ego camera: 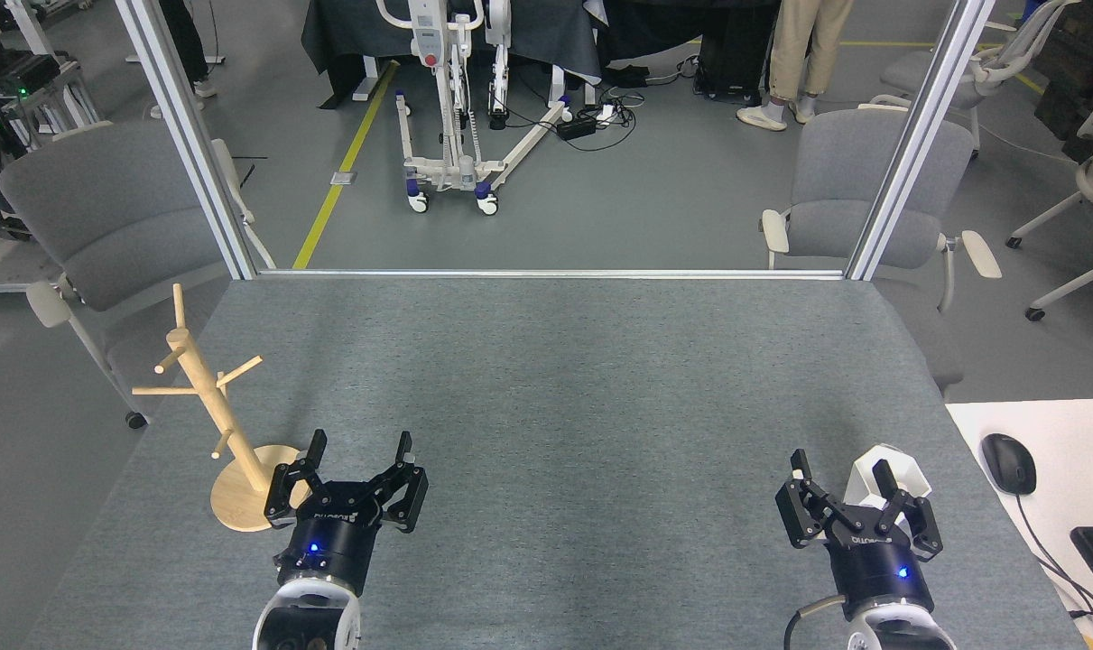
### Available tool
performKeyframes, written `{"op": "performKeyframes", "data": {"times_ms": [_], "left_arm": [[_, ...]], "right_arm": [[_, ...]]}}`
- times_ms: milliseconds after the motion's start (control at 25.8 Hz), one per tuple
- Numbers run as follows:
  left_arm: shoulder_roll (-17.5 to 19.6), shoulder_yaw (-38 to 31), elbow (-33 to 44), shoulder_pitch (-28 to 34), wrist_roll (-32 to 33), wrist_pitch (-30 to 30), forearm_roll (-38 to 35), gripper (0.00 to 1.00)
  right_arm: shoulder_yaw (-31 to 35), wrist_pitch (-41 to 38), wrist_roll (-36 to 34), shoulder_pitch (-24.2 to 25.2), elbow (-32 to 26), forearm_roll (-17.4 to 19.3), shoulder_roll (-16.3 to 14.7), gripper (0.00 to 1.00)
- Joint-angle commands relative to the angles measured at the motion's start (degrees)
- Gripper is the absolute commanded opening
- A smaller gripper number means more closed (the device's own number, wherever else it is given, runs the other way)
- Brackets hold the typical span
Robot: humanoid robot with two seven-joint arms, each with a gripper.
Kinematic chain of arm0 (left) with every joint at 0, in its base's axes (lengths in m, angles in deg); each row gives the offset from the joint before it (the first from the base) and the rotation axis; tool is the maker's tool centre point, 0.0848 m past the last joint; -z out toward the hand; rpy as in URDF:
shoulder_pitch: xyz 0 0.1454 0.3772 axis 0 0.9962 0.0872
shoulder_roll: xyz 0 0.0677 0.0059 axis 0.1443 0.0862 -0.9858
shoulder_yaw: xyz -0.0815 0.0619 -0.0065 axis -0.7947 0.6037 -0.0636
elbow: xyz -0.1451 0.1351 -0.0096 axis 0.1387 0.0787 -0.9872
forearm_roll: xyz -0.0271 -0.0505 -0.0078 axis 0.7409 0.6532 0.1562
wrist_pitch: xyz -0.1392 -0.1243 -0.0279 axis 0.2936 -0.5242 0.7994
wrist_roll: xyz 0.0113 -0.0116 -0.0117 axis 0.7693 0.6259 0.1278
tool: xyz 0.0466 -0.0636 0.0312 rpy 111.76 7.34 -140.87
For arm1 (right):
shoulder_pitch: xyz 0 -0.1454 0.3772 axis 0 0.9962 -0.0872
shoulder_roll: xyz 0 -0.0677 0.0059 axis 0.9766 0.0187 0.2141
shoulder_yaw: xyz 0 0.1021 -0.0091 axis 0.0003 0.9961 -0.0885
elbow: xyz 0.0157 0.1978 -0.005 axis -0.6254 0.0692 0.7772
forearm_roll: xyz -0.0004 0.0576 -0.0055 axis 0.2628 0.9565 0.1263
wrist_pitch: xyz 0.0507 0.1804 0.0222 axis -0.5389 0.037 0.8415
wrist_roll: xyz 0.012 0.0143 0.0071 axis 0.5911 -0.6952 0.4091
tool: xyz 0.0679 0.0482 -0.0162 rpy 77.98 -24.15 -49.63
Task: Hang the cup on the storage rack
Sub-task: 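Move the right gripper toward the white hexagonal cup at the table edge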
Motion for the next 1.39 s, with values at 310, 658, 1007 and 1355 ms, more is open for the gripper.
{"op": "performKeyframes", "data": {"times_ms": [310, 658, 1007, 1355], "left_arm": [[-1.0, 0.1, 2.3, 1.3, 2.4, -0.4, 0.3, 1.00], [-1.3, 0.2, 2.2, 1.3, 2.3, -0.3, 0.3, 1.00], [-1.3, 0.2, 2.0, 1.3, 2.3, -0.4, 0.3, 1.00], [-1.3, 0.2, 1.1, 1.2, 2.1, -0.4, 0.3, 0.99]], "right_arm": [[0.1, 0.1, 0.0, -0.1, -0.1, 0.0, -0.1, 1.00], [3.3, -0.7, 0.1, 0.7, -1.9, 0.1, -1.2, 1.00], [25.9, -27.4, 0.4, 3.8, -1.8, 0.2, -1.1, 1.00], [32.8, -33.9, 0.7, 4.6, 2.1, -0.5, -1.5, 1.00]]}}
